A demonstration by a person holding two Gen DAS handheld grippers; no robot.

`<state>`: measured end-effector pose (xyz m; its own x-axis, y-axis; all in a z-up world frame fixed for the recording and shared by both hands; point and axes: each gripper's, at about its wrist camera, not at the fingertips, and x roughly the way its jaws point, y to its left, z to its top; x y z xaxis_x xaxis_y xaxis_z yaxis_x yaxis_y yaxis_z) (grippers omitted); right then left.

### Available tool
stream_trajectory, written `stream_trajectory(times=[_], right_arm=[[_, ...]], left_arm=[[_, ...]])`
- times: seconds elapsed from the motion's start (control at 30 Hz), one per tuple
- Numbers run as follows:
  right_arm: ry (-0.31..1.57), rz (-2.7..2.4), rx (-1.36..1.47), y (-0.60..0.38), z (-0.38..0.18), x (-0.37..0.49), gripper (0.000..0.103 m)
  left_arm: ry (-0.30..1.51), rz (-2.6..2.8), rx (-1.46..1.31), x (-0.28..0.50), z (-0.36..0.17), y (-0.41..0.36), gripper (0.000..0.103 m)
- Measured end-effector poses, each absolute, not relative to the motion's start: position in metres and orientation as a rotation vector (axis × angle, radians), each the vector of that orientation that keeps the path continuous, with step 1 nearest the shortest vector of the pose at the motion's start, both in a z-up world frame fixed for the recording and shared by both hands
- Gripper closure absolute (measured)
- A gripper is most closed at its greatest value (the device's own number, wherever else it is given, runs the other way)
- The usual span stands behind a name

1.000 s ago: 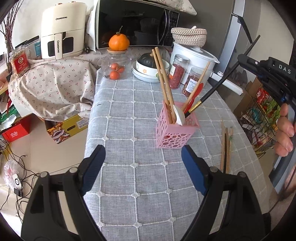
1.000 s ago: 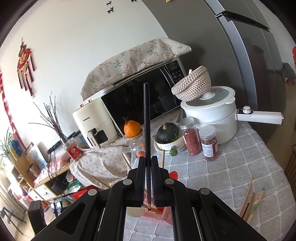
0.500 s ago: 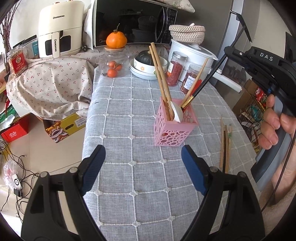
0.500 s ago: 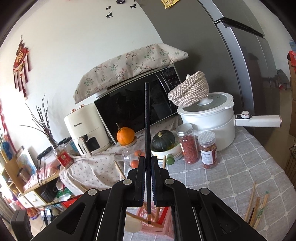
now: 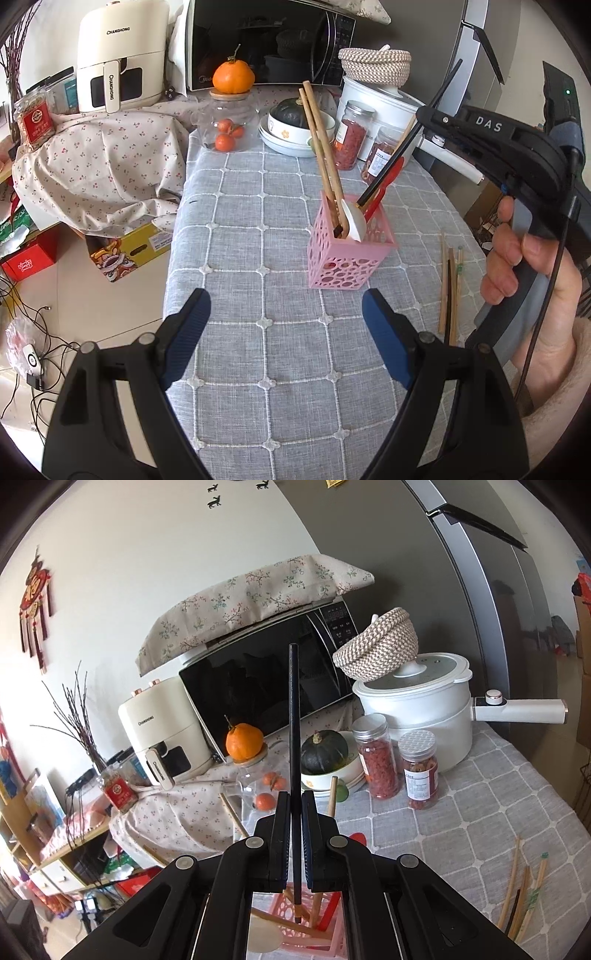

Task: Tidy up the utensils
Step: 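Lower the black chopstick into the pink basket and open the right tool, then move both tools back over the remaining chopsticks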

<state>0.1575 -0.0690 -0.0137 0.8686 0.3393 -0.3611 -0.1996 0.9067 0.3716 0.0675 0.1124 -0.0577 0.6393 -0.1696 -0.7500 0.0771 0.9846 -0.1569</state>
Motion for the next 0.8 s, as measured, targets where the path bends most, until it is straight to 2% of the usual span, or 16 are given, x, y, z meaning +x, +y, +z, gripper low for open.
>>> stream_trajectory(times=[0.23, 0.3, 0.4, 0.6, 0.8], right_arm=[[0.507, 0.335, 0.332, -0.065, -0.026, 0.163, 0.095], [0.505, 0.346, 0.348, -0.071, -0.022, 0.161, 0.084], [0.500, 0.350, 0.356, -0.080, -0.015, 0.156, 0.073], [0.504, 0.343, 0.349, -0.106, 0.000, 0.141, 0.054], [0.530, 0.309, 0.307, -0.138, 0.004, 0.127, 0.042]], left_arm=[[0.869, -0.145, -0.109, 0.067, -0.058, 0.111, 0.019], [0.867, -0.147, -0.106, 0.067, -0.057, 0.110, 0.019], [0.867, -0.149, -0.105, 0.067, -0.058, 0.109, 0.019], [0.866, -0.160, -0.103, 0.067, -0.056, 0.101, 0.019], [0.864, -0.181, -0.076, 0.066, -0.054, 0.083, 0.019]])
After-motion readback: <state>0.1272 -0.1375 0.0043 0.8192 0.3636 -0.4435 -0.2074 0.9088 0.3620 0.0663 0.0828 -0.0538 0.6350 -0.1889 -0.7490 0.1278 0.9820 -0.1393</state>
